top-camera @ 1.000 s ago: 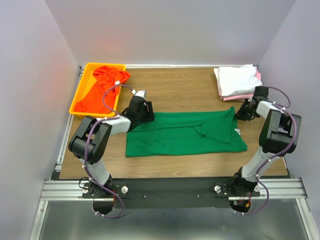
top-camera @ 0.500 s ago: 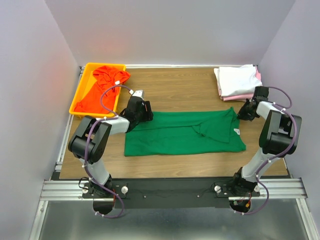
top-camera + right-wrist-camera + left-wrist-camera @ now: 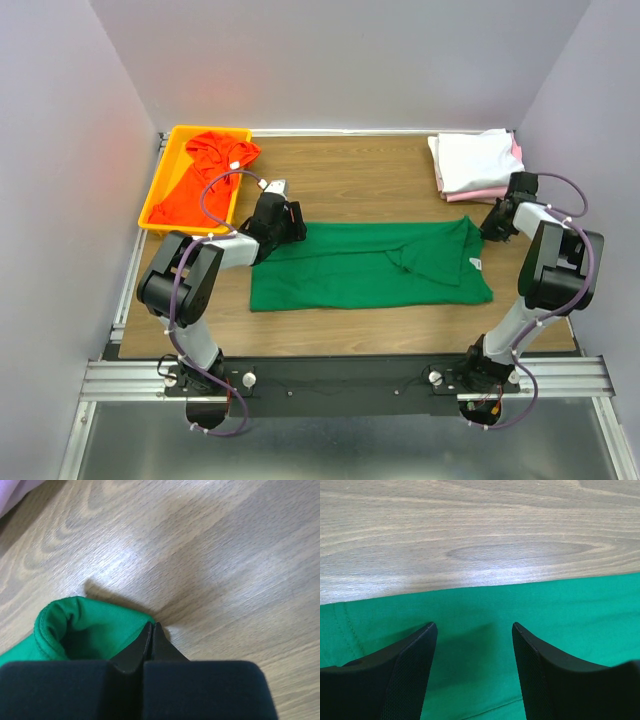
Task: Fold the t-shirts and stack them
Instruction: Fold the tshirt
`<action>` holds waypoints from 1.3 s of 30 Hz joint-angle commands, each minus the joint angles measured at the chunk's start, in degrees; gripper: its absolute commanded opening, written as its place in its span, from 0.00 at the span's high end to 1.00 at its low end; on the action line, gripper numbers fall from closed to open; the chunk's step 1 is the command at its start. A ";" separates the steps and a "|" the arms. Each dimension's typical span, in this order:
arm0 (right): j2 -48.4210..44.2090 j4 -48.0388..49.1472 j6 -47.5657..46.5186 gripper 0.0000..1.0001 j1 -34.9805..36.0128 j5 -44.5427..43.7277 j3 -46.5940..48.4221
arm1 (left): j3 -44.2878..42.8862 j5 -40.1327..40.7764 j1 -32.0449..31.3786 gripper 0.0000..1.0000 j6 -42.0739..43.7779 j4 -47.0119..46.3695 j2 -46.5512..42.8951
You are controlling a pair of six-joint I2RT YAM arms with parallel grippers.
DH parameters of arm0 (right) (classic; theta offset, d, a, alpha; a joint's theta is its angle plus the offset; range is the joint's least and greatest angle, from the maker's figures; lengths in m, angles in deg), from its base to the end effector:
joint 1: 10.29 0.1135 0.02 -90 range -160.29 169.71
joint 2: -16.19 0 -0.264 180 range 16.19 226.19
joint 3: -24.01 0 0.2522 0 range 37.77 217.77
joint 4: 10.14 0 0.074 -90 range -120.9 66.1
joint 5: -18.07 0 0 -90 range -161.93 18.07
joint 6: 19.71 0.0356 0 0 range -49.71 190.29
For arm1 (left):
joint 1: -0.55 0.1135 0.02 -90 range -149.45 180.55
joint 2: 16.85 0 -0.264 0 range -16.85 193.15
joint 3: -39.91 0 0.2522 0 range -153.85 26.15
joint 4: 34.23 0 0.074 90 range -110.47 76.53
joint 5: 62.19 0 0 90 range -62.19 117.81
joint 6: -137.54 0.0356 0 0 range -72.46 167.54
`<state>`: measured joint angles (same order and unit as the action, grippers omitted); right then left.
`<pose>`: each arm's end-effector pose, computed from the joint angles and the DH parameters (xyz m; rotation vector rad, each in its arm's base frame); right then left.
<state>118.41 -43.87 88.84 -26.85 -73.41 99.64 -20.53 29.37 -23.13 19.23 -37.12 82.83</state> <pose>0.3407 -0.1023 0.1634 0.7998 2.4983 -0.0218 0.3191 -0.1389 0.1493 -0.1062 2.2435 -0.4703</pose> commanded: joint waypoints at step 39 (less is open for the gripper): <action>-18.89 -1.13 4.83 0.53 40.99 -0.10 -15.72 | -1.23 -2.00 -1.89 0.29 4.15 15.68 -33.85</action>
<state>98.67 -43.98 92.82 13.89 -68.91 85.08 -22.95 27.40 -24.81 22.57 -24.22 50.22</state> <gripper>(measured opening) 0.473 0.708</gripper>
